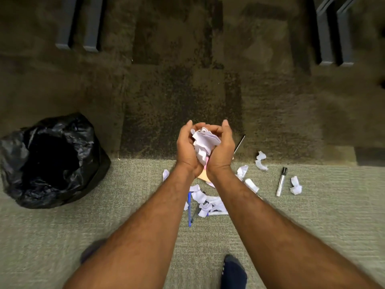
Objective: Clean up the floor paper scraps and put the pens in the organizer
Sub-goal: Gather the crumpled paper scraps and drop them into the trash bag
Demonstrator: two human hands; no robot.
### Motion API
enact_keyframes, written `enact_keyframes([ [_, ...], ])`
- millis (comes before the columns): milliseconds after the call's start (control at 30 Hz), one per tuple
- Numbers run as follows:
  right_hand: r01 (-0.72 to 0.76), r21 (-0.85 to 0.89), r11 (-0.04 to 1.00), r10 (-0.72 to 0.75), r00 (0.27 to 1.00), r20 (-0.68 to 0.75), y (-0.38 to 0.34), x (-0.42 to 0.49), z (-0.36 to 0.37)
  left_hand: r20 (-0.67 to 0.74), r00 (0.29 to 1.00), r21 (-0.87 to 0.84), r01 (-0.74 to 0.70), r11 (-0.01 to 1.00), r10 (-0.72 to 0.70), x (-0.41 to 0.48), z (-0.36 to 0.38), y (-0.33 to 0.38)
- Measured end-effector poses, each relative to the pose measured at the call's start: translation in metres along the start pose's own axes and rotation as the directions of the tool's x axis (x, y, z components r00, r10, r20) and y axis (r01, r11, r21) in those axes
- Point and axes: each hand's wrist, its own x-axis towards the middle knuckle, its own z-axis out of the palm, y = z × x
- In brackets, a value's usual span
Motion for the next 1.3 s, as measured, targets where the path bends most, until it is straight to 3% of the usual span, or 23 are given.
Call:
enact_keyframes([
  [100, 0.197, -0.270, 0.943, -0.220, 0.974, -0.056, 0.015, -0.001, 0.008, -0.034, 0.999, 0.092, -0.012, 0.996, 0.015, -0.004, -0.002, 0.011],
  [167, 0.308, -0.496, 0.812, -0.357, 0.934, -0.006, 0.032, -0.005, 0.016, -0.085, 0.992, 0.199, -0.077, 0.977, 0.096, -0.005, -0.014, 0.022],
  [233, 0.323, -0.569, 0.757, -0.373, 0.927, 0.030, 0.050, -0.013, 0.029, -0.106, 0.986, 0.221, -0.102, 0.970, 0.128, -0.007, -0.032, 0.036],
  [300, 0.275, -0.527, 0.804, -0.313, 0.950, 0.019, 0.070, -0.022, 0.048, -0.135, 0.980, 0.200, -0.120, 0.973, 0.149, -0.007, -0.054, 0.056],
  [400, 0.127, -0.283, 0.951, -0.138, 0.990, -0.021, 0.098, -0.038, 0.084, -0.179, 0.968, 0.170, -0.146, 0.975, 0.176, -0.006, -0.086, 0.088],
  [467, 0.067, -0.197, 0.978, -0.066, 0.998, 0.012, 0.118, -0.045, 0.107, -0.217, 0.953, 0.170, -0.178, 0.969, 0.213, -0.006, -0.108, 0.111],
  [600, 0.030, -0.388, 0.921, 0.044, 0.983, 0.179, 0.176, -0.064, 0.147, -0.344, 0.879, 0.274, -0.243, 0.931, 0.331, -0.009, -0.158, 0.165],
  [733, -0.083, -0.544, 0.835, 0.291, 0.906, 0.309, 0.238, -0.083, 0.189, -0.485, 0.790, 0.333, -0.230, 0.914, 0.375, -0.019, -0.225, 0.225],
  [800, -0.114, -0.558, 0.822, 0.355, 0.869, 0.345, 0.257, -0.086, 0.207, -0.494, 0.779, 0.352, -0.225, 0.909, 0.385, -0.026, -0.257, 0.254],
  [867, -0.027, -0.652, 0.758, 0.359, 0.851, 0.382, 0.267, -0.088, 0.213, -0.443, 0.801, 0.447, -0.191, 0.874, 0.402, -0.034, -0.281, 0.274],
  [967, 0.338, -0.783, 0.522, 0.217, 0.835, 0.506, 0.261, -0.084, 0.193, -0.390, 0.742, 0.806, -0.011, 0.591, 0.546, -0.051, -0.304, 0.282],
  [1033, 0.496, -0.798, 0.343, 0.183, 0.798, 0.574, 0.249, -0.077, 0.167, -0.318, 0.733, 0.918, 0.078, 0.390, 0.601, -0.061, -0.315, 0.276],
  [1133, 0.523, -0.845, 0.114, 0.221, 0.815, 0.535, 0.226, -0.066, 0.118, -0.192, 0.820, 0.981, 0.160, 0.106, 0.539, -0.069, -0.323, 0.259],
  [1200, 0.506, -0.862, -0.017, 0.214, 0.844, 0.491, 0.209, -0.059, 0.079, -0.094, 0.866, 0.972, 0.186, -0.144, 0.491, -0.074, -0.322, 0.242],
  [1300, 0.438, -0.892, -0.108, 0.189, 0.890, 0.414, 0.179, -0.053, 0.025, 0.051, 0.897, 0.897, 0.152, -0.414, 0.440, -0.074, -0.311, 0.215],
])
